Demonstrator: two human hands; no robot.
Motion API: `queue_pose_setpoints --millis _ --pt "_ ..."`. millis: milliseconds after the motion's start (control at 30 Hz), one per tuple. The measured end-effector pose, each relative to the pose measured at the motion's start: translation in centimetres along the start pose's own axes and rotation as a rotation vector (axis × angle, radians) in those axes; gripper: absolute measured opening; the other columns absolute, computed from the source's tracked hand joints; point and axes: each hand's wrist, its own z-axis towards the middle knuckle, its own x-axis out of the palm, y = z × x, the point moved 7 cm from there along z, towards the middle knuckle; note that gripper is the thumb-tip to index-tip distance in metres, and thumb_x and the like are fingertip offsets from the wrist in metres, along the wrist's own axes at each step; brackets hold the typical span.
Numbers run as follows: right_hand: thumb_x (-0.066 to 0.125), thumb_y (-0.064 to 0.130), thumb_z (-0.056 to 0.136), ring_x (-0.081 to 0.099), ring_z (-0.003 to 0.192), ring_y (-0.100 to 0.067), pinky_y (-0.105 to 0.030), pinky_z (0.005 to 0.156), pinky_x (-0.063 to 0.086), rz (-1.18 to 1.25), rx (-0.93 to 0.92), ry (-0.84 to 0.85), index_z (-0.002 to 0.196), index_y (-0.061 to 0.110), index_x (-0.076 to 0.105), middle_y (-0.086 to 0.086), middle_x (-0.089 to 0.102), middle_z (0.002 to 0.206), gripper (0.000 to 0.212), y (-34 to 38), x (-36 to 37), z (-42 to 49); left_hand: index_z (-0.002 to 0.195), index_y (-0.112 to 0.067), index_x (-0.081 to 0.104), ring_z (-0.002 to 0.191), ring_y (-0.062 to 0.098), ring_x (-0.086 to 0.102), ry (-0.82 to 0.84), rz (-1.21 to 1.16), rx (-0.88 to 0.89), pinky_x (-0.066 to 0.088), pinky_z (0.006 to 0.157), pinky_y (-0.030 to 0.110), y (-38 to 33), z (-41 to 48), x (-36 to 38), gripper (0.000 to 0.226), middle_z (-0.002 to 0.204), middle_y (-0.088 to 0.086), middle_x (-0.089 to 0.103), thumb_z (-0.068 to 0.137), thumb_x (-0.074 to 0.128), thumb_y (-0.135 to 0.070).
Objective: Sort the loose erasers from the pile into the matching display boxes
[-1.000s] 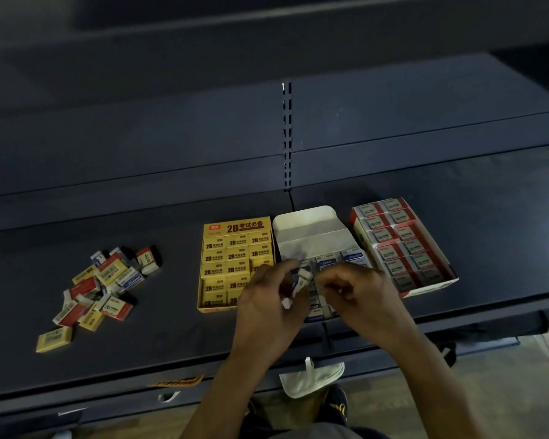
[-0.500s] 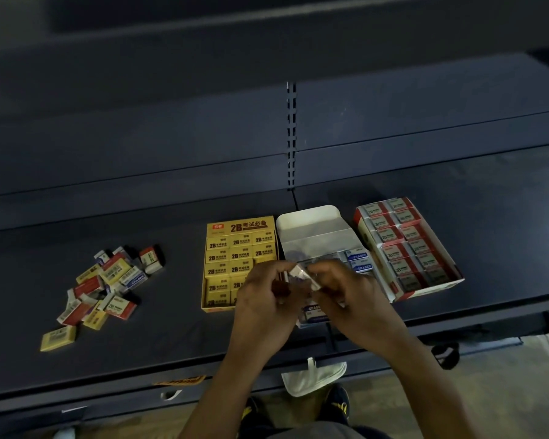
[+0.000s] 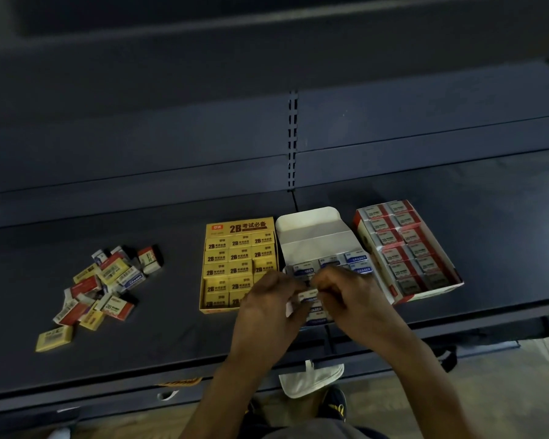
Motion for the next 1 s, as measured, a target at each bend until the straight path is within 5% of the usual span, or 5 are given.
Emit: queue_pose_setpoints --millis 300,600,833,1000 --pt "0.073 0.003 0.074 0.063 0.071 -0.001 -0.011 0.065 0.05 -0.078 0.025 -0.074 0.093 0.016 0.067 0.004 0.068 0.084 0.024 -1.5 -1.3 -0.1 0.096 -0.019 0.069 0.073 0.016 0.061 0.03 0.115 0.023 0.046 0.063 0.02 -0.2 0.1 0.6 0.032 0.086 -0.001 0.058 0.066 0.081 -0.017" --pt "0.074 -0.003 0.069 0.065 0.069 -0.01 -0.031 0.058 0.057 -0.135 0.046 -0.14 0.077 0.015 0.066 0.003 0.064 0.083 0.022 -2.5 -1.8 -0.2 0.089 -0.018 0.07 0.073 0.015 0.061 -0.004 0.089 0.008 0.053 0.061 0.024 -0.1 0.1 0.6 0.023 0.087 -0.001 0.058 0.068 0.08 -0.014" --pt "0.075 -0.005 0.067 0.058 0.064 0.001 -0.016 0.061 0.051 -0.118 0.009 -0.142 0.074 0.015 0.065 0.013 0.057 0.078 0.024 -1.9 -1.6 -0.1 0.075 -0.017 0.06 0.066 0.009 0.053 -0.026 0.052 -0.017 0.042 0.058 0.017 0.2 0.1 0.6 0.021 0.084 -0.003 0.054 0.069 0.08 -0.016" --pt "0.072 -0.005 0.068 0.06 0.069 -0.003 -0.019 0.056 0.054 -0.175 0.023 -0.162 0.075 0.018 0.065 0.007 0.062 0.083 0.025 -1.9 -1.9 -0.1 0.081 -0.018 0.063 0.067 0.006 0.056 -0.081 -0.021 -0.017 0.05 0.057 0.021 0.5 -0.1 -0.7 0.021 0.086 -0.004 0.057 0.084 0.056 -0.037"
